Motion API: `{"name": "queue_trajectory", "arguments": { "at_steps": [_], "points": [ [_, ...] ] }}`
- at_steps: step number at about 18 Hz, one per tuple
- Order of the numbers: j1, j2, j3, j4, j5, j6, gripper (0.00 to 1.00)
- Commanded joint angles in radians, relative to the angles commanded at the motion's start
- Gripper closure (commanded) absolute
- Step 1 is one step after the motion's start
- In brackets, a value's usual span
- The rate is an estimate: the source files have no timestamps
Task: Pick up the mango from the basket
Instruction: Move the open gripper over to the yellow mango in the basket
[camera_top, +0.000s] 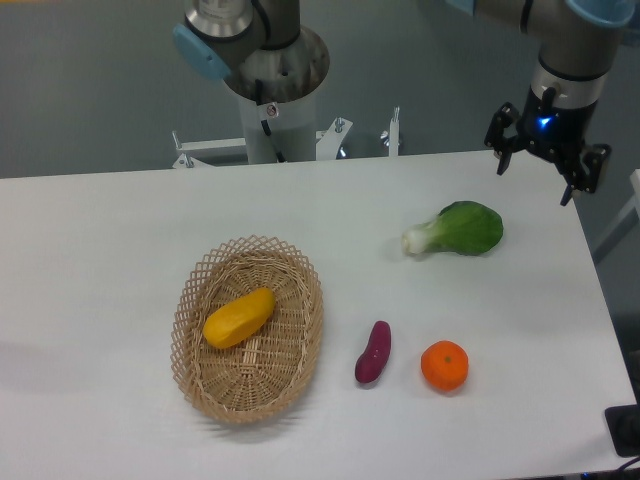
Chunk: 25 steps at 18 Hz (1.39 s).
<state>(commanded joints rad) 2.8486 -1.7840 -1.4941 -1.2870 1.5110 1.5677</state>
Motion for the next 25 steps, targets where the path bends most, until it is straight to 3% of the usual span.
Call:
{"name": "queue_trajectory", "arguments": {
  "at_steps": [6, 12, 18, 22, 25],
  "points": [
    [-0.005, 0.015, -0.049, 0.015, 0.0, -0.035, 0.0],
    [-0.081, 0.038, -0.156, 0.129, 0.011, -0.19, 0.0],
    [-0.233, 0.041, -0.236, 0.202, 0.012, -0.457, 0.0],
    [-0.339, 0.046, -0.268, 0.21, 0.018, -0.59, 0.0],
    [-0.448, 0.051, -0.31, 0.219, 0.121, -0.609, 0.0]
  ]
}}
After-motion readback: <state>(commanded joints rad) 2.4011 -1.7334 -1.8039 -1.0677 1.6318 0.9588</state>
